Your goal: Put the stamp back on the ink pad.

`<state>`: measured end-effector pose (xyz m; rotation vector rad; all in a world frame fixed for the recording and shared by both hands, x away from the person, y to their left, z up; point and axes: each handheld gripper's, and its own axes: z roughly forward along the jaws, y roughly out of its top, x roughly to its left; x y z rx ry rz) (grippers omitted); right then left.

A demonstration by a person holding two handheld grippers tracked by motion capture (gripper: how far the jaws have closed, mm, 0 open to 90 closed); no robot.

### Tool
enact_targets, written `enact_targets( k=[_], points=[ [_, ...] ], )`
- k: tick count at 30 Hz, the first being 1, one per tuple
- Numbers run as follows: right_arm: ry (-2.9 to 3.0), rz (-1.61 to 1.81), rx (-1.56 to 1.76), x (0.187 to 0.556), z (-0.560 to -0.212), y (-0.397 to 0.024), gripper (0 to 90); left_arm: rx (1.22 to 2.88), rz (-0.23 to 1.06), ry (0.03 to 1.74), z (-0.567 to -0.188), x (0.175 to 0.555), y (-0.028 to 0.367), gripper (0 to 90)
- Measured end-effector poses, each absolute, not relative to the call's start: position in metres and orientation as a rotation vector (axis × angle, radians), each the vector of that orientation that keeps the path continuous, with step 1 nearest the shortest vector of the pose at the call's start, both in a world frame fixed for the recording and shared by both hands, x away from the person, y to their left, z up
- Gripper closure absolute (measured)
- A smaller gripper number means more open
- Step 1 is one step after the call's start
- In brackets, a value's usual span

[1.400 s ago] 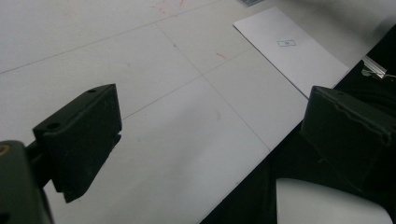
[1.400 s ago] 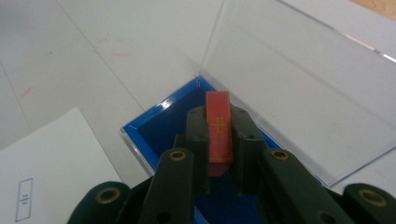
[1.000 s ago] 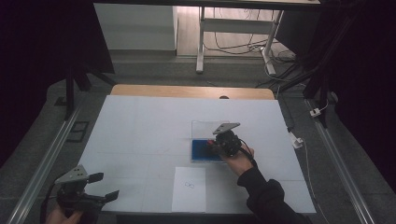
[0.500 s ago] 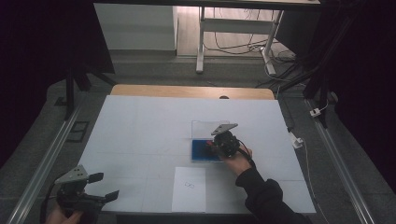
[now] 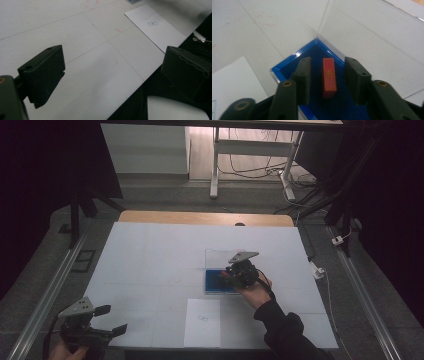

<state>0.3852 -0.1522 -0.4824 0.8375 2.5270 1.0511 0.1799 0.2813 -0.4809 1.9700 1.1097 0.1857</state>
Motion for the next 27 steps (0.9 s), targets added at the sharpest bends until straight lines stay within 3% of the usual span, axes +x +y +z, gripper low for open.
enact_targets(
  k=[9,17,27],
  points=[
    [2.487,1.147,0.867,0.375,-0.471,-0.158,40.8,1.965,0.184,1.108,-0.481,0.18,0.282,5.4],
    [2.474,1.17,0.897,0.364,-0.466,-0.162,22.0,1.974,0.19,1.106,-0.481,0.18,0.281,5.4],
    [2.452,1.17,0.932,0.355,-0.462,-0.168,12.7,1.975,0.192,1.109,-0.48,0.179,0.28,4.9]
  ],
)
